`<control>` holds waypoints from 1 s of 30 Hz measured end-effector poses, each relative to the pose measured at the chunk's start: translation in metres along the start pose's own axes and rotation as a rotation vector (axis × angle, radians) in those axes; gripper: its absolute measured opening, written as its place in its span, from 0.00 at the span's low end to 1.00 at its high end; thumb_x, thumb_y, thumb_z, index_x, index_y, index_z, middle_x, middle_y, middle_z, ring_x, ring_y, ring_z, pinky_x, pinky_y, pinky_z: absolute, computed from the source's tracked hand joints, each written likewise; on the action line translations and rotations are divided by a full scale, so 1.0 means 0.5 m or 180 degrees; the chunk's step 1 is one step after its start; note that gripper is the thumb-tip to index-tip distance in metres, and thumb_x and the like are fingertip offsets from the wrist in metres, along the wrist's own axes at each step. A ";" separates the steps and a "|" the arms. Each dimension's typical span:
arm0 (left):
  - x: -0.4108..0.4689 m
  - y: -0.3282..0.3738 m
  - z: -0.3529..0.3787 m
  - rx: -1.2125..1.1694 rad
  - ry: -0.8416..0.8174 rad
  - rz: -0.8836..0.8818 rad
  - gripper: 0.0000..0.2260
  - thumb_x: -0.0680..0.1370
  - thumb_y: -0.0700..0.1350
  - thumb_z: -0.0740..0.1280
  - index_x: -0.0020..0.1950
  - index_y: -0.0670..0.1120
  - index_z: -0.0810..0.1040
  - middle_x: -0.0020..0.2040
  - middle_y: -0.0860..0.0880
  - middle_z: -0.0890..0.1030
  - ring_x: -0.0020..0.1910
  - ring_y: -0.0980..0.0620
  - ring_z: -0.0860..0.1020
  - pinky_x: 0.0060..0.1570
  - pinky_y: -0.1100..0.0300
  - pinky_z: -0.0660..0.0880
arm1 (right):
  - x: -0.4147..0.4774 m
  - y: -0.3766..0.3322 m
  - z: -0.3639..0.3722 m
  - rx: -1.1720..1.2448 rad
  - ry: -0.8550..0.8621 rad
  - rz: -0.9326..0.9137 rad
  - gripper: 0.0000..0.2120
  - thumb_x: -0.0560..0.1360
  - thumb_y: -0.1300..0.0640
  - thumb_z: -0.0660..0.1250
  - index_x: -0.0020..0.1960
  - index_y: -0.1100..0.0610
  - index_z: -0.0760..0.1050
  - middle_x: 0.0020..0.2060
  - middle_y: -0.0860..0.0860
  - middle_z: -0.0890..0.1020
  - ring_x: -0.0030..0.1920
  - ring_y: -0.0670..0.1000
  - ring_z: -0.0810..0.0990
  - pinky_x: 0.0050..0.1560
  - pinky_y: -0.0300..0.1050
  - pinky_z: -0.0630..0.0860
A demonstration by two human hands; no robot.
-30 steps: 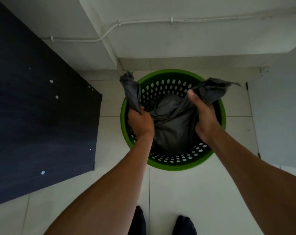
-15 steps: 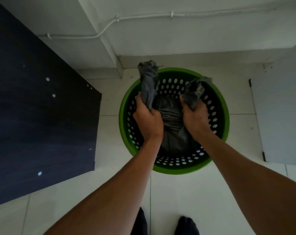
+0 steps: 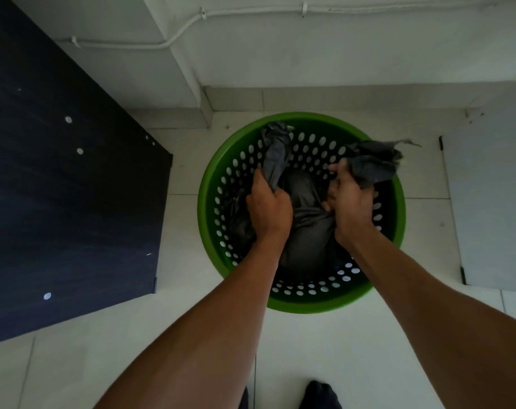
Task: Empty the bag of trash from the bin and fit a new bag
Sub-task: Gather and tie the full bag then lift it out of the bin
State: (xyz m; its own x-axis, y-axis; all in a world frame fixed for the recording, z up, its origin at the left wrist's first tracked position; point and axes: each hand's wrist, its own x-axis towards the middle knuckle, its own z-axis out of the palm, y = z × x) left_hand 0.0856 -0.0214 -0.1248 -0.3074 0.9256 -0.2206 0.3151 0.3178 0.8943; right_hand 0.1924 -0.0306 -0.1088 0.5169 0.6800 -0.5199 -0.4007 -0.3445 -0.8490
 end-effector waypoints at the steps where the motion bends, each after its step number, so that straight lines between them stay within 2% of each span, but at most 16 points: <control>1: 0.005 0.000 0.002 -0.0327 0.0059 -0.0210 0.21 0.75 0.32 0.58 0.66 0.43 0.75 0.57 0.40 0.81 0.55 0.43 0.80 0.59 0.56 0.76 | 0.001 0.005 -0.003 -0.0075 -0.0070 0.0036 0.08 0.79 0.51 0.66 0.49 0.55 0.74 0.27 0.45 0.70 0.25 0.41 0.68 0.25 0.36 0.66; 3: 0.007 0.008 0.002 -0.1296 0.0080 -0.0682 0.21 0.75 0.30 0.55 0.65 0.44 0.74 0.49 0.37 0.82 0.46 0.44 0.82 0.55 0.51 0.80 | 0.008 0.020 -0.005 -0.0323 -0.0173 -0.0053 0.11 0.73 0.46 0.72 0.49 0.52 0.76 0.37 0.45 0.80 0.36 0.43 0.79 0.36 0.39 0.76; 5: -0.001 0.017 0.001 -0.1907 0.0026 -0.0964 0.20 0.77 0.28 0.54 0.64 0.42 0.74 0.37 0.42 0.77 0.32 0.50 0.78 0.38 0.59 0.81 | 0.006 0.029 -0.003 -0.0854 -0.0315 -0.0249 0.23 0.68 0.39 0.73 0.59 0.48 0.77 0.51 0.44 0.83 0.52 0.46 0.82 0.55 0.45 0.78; 7: -0.012 0.017 -0.002 -0.1833 -0.0201 -0.0938 0.16 0.79 0.31 0.54 0.61 0.41 0.75 0.31 0.48 0.69 0.25 0.55 0.68 0.25 0.63 0.67 | 0.000 0.027 0.006 -0.1301 -0.0417 -0.0354 0.30 0.68 0.36 0.71 0.66 0.48 0.71 0.55 0.42 0.80 0.57 0.45 0.79 0.61 0.44 0.74; 9: -0.017 0.007 -0.006 -0.1585 -0.0465 -0.0843 0.10 0.81 0.36 0.56 0.56 0.40 0.77 0.29 0.50 0.67 0.24 0.56 0.64 0.23 0.64 0.61 | -0.004 0.021 0.014 -0.1563 -0.0445 -0.0331 0.30 0.71 0.38 0.69 0.67 0.49 0.64 0.54 0.43 0.77 0.56 0.47 0.76 0.61 0.45 0.72; 11: -0.013 0.005 -0.009 -0.1461 -0.0627 -0.1009 0.11 0.83 0.45 0.59 0.53 0.40 0.78 0.27 0.52 0.67 0.23 0.57 0.65 0.22 0.65 0.61 | -0.002 0.024 0.017 -0.1639 -0.0594 -0.0247 0.26 0.74 0.42 0.65 0.64 0.48 0.57 0.52 0.47 0.76 0.53 0.50 0.77 0.60 0.50 0.73; 13: -0.007 0.015 -0.018 -0.1595 -0.0840 -0.1164 0.20 0.82 0.58 0.58 0.56 0.42 0.77 0.29 0.52 0.68 0.23 0.58 0.65 0.20 0.66 0.60 | -0.002 0.024 0.016 -0.1553 -0.0701 -0.0143 0.22 0.73 0.47 0.60 0.62 0.46 0.55 0.46 0.48 0.75 0.47 0.50 0.76 0.53 0.51 0.75; 16: -0.001 0.019 -0.034 -0.1903 -0.1303 -0.1290 0.35 0.76 0.72 0.51 0.60 0.45 0.78 0.32 0.50 0.70 0.24 0.56 0.62 0.20 0.64 0.56 | -0.002 0.013 0.009 -0.0805 -0.0705 0.0268 0.10 0.73 0.56 0.56 0.54 0.53 0.65 0.35 0.49 0.74 0.33 0.47 0.73 0.32 0.36 0.72; 17: 0.001 0.018 -0.039 -0.1974 -0.1364 -0.1371 0.37 0.76 0.73 0.48 0.60 0.44 0.78 0.34 0.50 0.72 0.25 0.55 0.62 0.21 0.63 0.54 | -0.005 0.007 0.007 -0.0616 -0.0678 0.0385 0.06 0.74 0.60 0.55 0.47 0.55 0.69 0.31 0.49 0.74 0.30 0.47 0.73 0.28 0.34 0.71; 19: 0.009 0.014 -0.044 -0.2197 -0.1401 -0.1618 0.34 0.81 0.67 0.48 0.62 0.42 0.80 0.36 0.49 0.74 0.25 0.55 0.63 0.21 0.61 0.52 | -0.008 0.006 0.002 -0.0627 -0.0605 0.0365 0.11 0.75 0.66 0.54 0.41 0.58 0.73 0.30 0.51 0.78 0.29 0.48 0.77 0.31 0.38 0.75; 21: 0.016 0.014 -0.050 -0.2335 -0.1434 -0.1791 0.26 0.84 0.56 0.51 0.60 0.40 0.81 0.36 0.49 0.74 0.25 0.56 0.64 0.20 0.63 0.54 | -0.009 0.012 -0.009 -0.0929 -0.0572 -0.0120 0.10 0.77 0.67 0.56 0.49 0.58 0.74 0.36 0.55 0.80 0.34 0.52 0.78 0.41 0.49 0.79; 22: 0.018 0.016 -0.052 -0.2375 -0.1476 -0.1848 0.23 0.83 0.53 0.53 0.57 0.40 0.82 0.35 0.48 0.73 0.25 0.56 0.64 0.19 0.63 0.55 | -0.009 0.014 -0.015 -0.1042 -0.0617 -0.0318 0.10 0.78 0.67 0.57 0.54 0.55 0.70 0.38 0.55 0.81 0.35 0.52 0.78 0.42 0.50 0.80; 23: 0.019 0.017 -0.055 -0.2404 -0.1517 -0.1895 0.22 0.83 0.52 0.54 0.55 0.40 0.83 0.34 0.47 0.72 0.24 0.55 0.64 0.19 0.63 0.56 | -0.008 0.019 -0.022 -0.1065 -0.0661 -0.0445 0.10 0.79 0.67 0.58 0.56 0.54 0.65 0.41 0.55 0.82 0.34 0.51 0.78 0.40 0.49 0.79; 25: 0.017 0.019 -0.060 -0.2446 -0.1618 -0.1929 0.20 0.83 0.53 0.55 0.49 0.42 0.82 0.32 0.48 0.70 0.24 0.55 0.64 0.19 0.63 0.56 | -0.013 0.016 -0.026 -0.1060 -0.0687 -0.0509 0.11 0.80 0.66 0.61 0.50 0.53 0.61 0.40 0.56 0.81 0.31 0.49 0.76 0.39 0.48 0.76; 28: 0.014 0.015 -0.061 -0.2437 -0.1660 -0.1928 0.15 0.82 0.52 0.58 0.45 0.44 0.79 0.31 0.48 0.71 0.23 0.55 0.67 0.19 0.64 0.58 | -0.018 0.004 -0.019 -0.0942 -0.0631 -0.0433 0.11 0.76 0.62 0.68 0.39 0.56 0.67 0.32 0.57 0.77 0.30 0.50 0.73 0.39 0.48 0.72; 30: 0.015 0.005 -0.060 -0.2417 -0.1725 -0.1966 0.13 0.81 0.52 0.61 0.44 0.45 0.78 0.28 0.49 0.71 0.22 0.55 0.66 0.19 0.64 0.58 | -0.020 0.001 -0.015 -0.0749 -0.0639 -0.0172 0.09 0.75 0.60 0.68 0.36 0.56 0.75 0.31 0.55 0.77 0.33 0.52 0.75 0.42 0.48 0.73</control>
State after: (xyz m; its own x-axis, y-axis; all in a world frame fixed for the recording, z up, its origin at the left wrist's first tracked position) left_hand 0.0571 -0.0197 -0.1123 0.2685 0.6783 -0.6839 -0.4433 0.7174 0.5374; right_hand 0.1926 -0.0423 -0.1047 0.3637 0.8076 -0.4642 -0.1786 -0.4287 -0.8856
